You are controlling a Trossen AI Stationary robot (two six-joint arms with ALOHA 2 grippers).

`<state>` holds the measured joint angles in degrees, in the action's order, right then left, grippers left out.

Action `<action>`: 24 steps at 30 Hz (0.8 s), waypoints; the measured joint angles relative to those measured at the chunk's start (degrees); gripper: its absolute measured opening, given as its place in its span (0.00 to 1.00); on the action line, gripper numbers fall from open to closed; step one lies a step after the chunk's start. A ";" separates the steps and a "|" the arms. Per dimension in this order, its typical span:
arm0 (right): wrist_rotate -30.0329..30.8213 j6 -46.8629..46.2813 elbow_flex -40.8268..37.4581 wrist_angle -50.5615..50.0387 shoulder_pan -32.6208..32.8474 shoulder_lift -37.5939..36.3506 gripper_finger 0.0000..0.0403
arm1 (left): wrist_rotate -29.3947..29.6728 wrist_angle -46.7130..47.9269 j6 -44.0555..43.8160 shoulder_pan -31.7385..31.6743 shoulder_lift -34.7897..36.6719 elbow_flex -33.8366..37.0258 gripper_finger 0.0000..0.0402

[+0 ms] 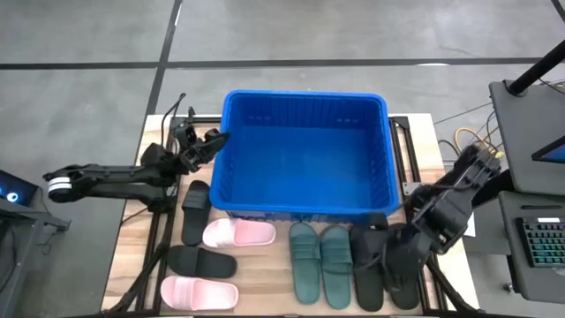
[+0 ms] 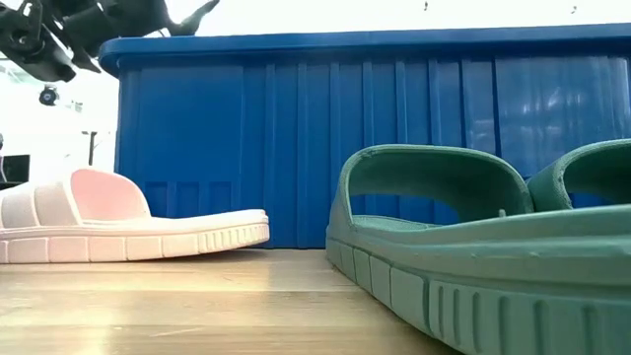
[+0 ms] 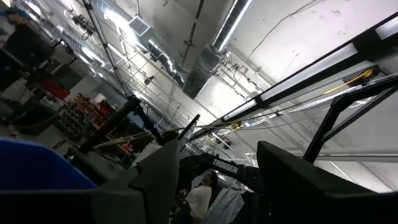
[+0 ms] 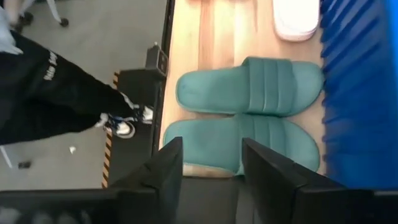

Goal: Pick and place slides into bin
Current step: Put the black slide into the blue container

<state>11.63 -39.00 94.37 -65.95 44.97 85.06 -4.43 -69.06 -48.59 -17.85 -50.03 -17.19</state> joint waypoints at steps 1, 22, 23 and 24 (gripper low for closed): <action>0.01 -0.34 0.00 -0.04 0.59 0.72 0.43 | -0.21 0.07 -0.85 0.00 -0.36 0.00 0.50; 0.62 -8.95 -0.04 -11.36 6.03 17.54 0.45 | -3.16 -1.76 -2.06 0.39 -2.30 0.00 0.50; 0.61 -8.95 -0.16 -11.63 6.09 18.22 0.45 | -3.33 -1.67 -2.08 0.39 -2.20 0.00 0.50; 0.60 -8.96 -0.33 -11.66 6.10 18.93 0.45 | -3.49 -1.59 -2.06 0.39 -2.18 0.00 0.50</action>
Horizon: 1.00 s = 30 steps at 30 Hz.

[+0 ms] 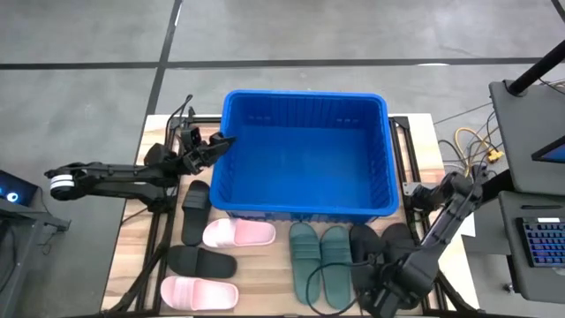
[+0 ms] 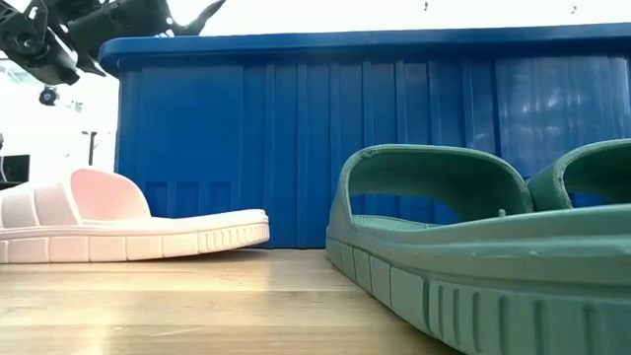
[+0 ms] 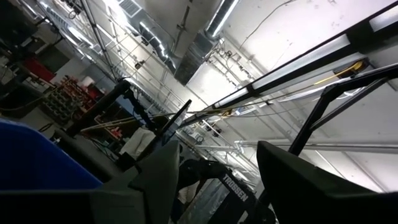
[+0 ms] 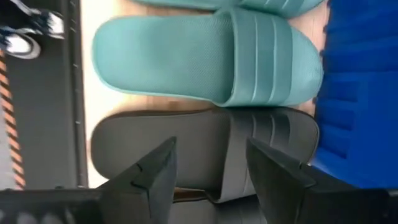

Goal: Pick and place slides into bin
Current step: Put the black slide into the blue container

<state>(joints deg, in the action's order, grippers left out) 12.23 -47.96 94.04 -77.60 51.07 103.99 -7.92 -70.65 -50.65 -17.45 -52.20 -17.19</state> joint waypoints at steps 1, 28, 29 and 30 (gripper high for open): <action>0.01 -0.03 -0.27 0.04 0.00 0.72 0.44 | -0.06 0.00 0.00 0.00 0.02 0.00 0.50; 5.97 -16.59 -2.11 -6.65 0.57 15.44 0.28 | -0.98 0.10 -0.04 0.26 0.09 0.70 0.50; 5.98 -16.61 -2.29 -6.84 0.57 15.78 0.27 | -0.98 0.05 -0.04 0.26 0.09 0.70 0.50; 6.02 -16.77 -2.45 -7.04 0.58 16.02 0.25 | -0.96 0.02 -0.04 0.26 0.09 0.70 0.50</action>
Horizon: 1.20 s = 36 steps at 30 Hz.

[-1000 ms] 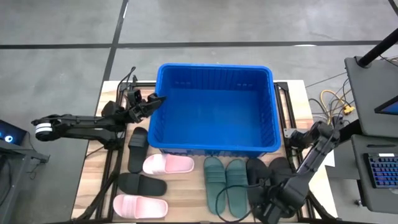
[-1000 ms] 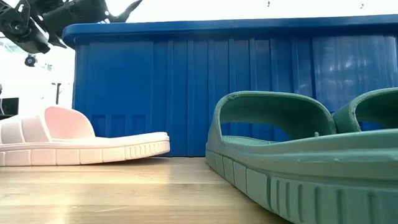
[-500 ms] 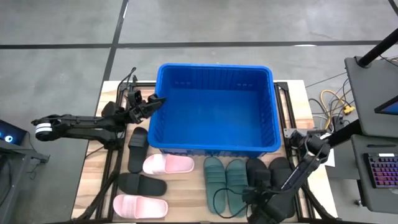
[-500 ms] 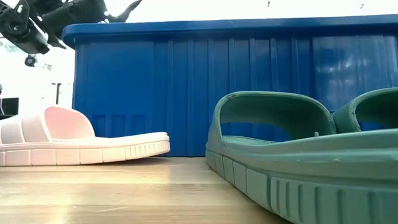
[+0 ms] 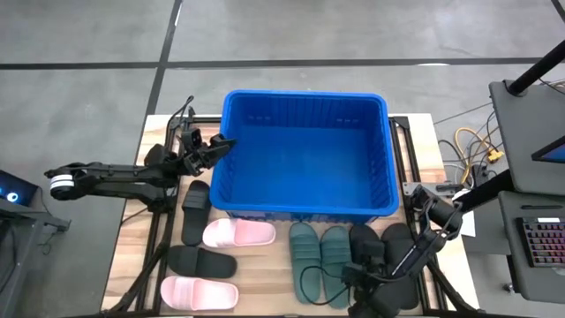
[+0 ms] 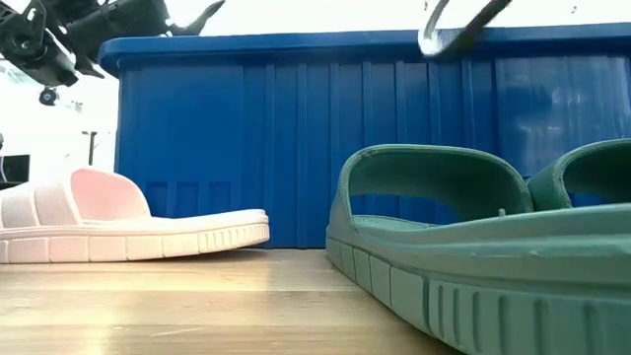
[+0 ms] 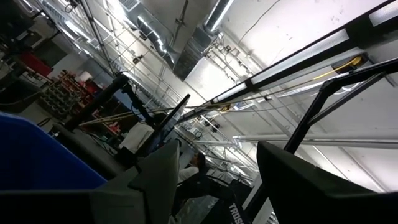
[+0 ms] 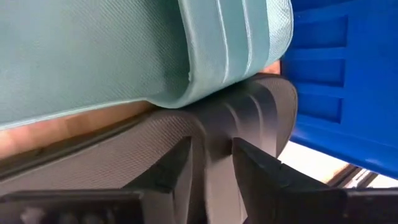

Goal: Pick and place slides into bin
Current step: Put the black slide into the blue container

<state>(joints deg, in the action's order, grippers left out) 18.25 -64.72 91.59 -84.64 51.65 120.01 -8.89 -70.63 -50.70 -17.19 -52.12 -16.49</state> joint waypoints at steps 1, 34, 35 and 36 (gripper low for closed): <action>0.02 -0.08 -0.20 -0.02 0.09 0.11 0.24 | -0.02 0.02 0.00 0.00 0.00 0.00 0.50; -2.13 -7.74 0.26 -3.19 2.29 -12.86 0.02 | -1.40 0.06 -0.02 0.28 -0.24 0.06 0.50; -2.13 -8.01 0.55 -2.97 2.44 -13.88 0.02 | -1.40 0.06 -0.02 0.31 -0.24 0.02 0.50; -2.03 -8.09 0.89 -2.45 2.61 -14.70 0.02 | -1.40 0.06 -0.02 0.31 -0.24 0.00 0.50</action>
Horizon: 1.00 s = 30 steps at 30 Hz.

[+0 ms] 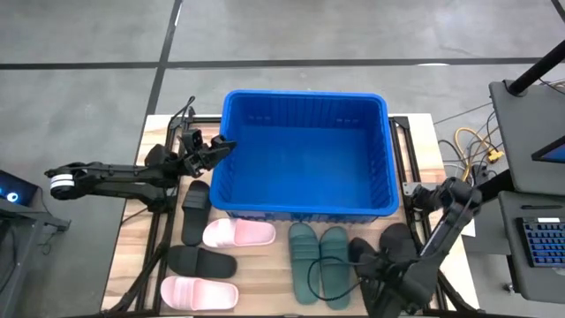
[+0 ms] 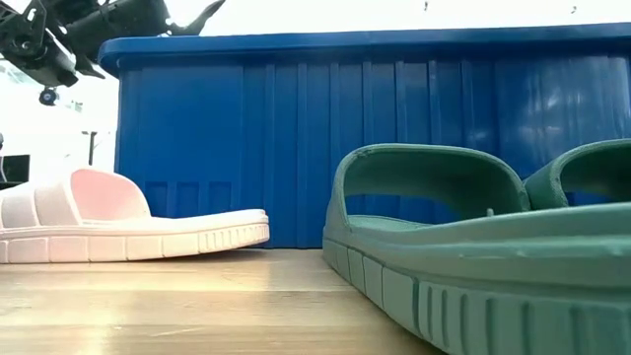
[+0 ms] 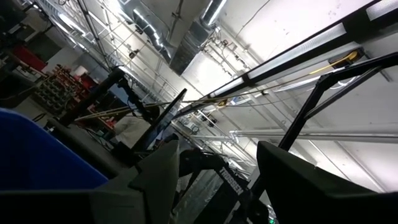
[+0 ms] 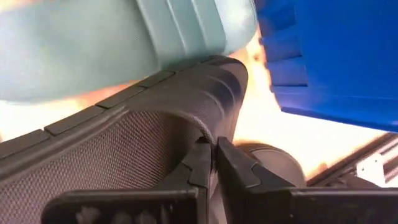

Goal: Pick and place slides into bin
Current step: Put the black slide into the blue container

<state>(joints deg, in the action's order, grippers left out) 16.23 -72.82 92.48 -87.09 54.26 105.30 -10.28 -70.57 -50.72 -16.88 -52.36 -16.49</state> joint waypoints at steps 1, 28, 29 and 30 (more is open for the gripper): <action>0.29 0.38 0.21 1.16 0.00 -1.04 0.02 | 0.02 -0.02 0.00 0.00 0.00 -0.04 0.50; 37.89 21.21 19.55 12.96 0.94 -7.64 0.02 | 0.26 -0.15 -1.66 0.07 0.00 -0.33 0.50; 39.12 22.37 20.50 12.92 0.92 -7.66 0.02 | 0.26 -0.13 -1.66 0.07 0.00 -0.32 0.50; 40.26 23.49 21.35 12.92 0.88 -7.66 0.02 | 0.26 -0.11 -1.66 0.07 0.00 -0.31 0.50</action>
<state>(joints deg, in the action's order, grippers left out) 56.49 -49.33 113.83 -74.17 55.13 97.65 -10.02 -70.68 -52.38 -16.82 -52.36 -16.80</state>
